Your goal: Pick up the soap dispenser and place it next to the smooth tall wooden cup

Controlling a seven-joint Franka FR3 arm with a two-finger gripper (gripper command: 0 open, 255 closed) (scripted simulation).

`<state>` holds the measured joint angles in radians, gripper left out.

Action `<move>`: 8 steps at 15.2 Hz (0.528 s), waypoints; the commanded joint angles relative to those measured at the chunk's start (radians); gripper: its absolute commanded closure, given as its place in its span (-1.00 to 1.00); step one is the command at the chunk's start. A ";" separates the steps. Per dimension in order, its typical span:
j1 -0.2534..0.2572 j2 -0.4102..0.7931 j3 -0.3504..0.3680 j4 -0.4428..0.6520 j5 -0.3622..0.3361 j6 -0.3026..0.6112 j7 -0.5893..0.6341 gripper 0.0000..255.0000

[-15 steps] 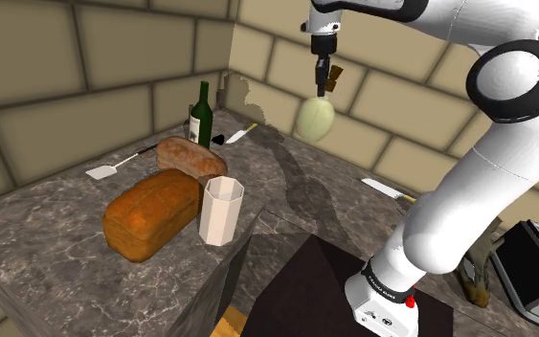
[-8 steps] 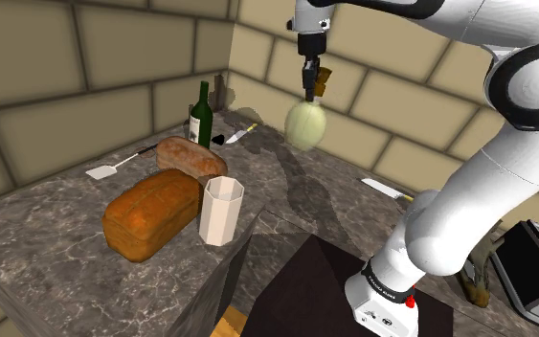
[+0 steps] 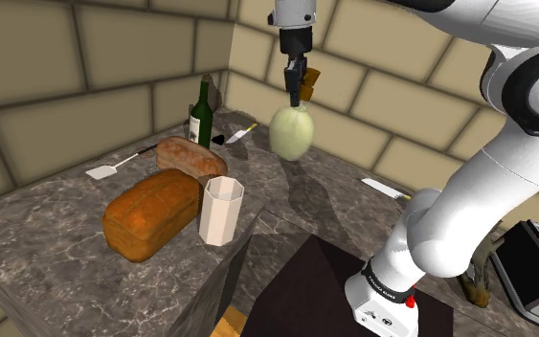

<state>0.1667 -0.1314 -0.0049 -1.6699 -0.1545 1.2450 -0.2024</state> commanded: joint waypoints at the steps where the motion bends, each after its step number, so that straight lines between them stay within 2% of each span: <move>1: 0.022 0.013 0.029 0.015 0.019 -0.010 0.054 1.00; 8: 0.098 0.076 0.122 0.093 0.077 -0.043 0.232 1.00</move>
<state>0.2522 -0.0717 0.1012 -1.5996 -0.0864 1.2112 -0.0020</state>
